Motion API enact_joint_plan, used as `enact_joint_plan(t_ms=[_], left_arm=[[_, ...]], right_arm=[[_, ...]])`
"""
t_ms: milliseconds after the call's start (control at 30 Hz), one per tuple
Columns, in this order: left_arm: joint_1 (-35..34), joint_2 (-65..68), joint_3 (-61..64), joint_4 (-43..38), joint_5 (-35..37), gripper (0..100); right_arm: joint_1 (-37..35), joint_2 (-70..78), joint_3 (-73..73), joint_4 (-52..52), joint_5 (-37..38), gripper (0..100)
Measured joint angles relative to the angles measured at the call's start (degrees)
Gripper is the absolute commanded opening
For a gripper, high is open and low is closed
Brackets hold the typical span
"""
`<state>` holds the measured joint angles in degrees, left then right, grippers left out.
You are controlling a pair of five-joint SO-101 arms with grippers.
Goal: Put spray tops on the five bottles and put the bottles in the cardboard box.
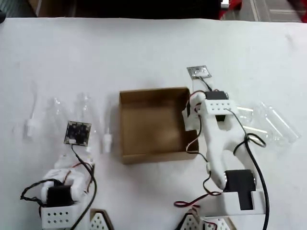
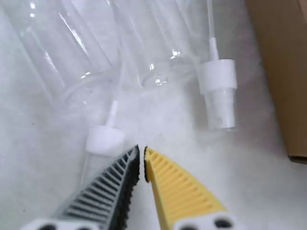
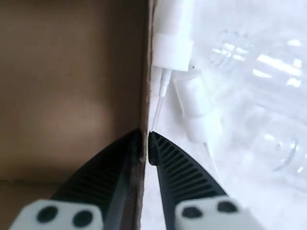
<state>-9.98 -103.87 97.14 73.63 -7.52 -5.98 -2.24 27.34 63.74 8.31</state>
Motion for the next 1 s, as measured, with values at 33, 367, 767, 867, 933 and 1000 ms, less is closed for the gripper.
enact_joint_plan(t_ms=[33,367,767,867,933,1000], left_arm=[[0.0,0.0,0.0,0.0,0.0,2],[0.0,0.0,0.0,0.0,0.0,2],[0.0,0.0,0.0,0.0,0.0,2],[0.0,0.0,0.0,0.0,0.0,2],[0.0,0.0,0.0,0.0,0.0,2],[0.0,0.0,0.0,0.0,0.0,2]], right_arm=[[0.0,0.0,0.0,0.0,0.0,1.6],[-1.05,0.0,0.0,2.64,8.26,1.6],[-2.37,0.0,0.53,3.78,10.81,2.1],[-2.37,0.0,0.53,3.87,10.81,9.4],[-2.46,0.0,0.53,4.48,10.81,17.0],[-2.46,0.0,0.53,5.01,9.58,21.4]])
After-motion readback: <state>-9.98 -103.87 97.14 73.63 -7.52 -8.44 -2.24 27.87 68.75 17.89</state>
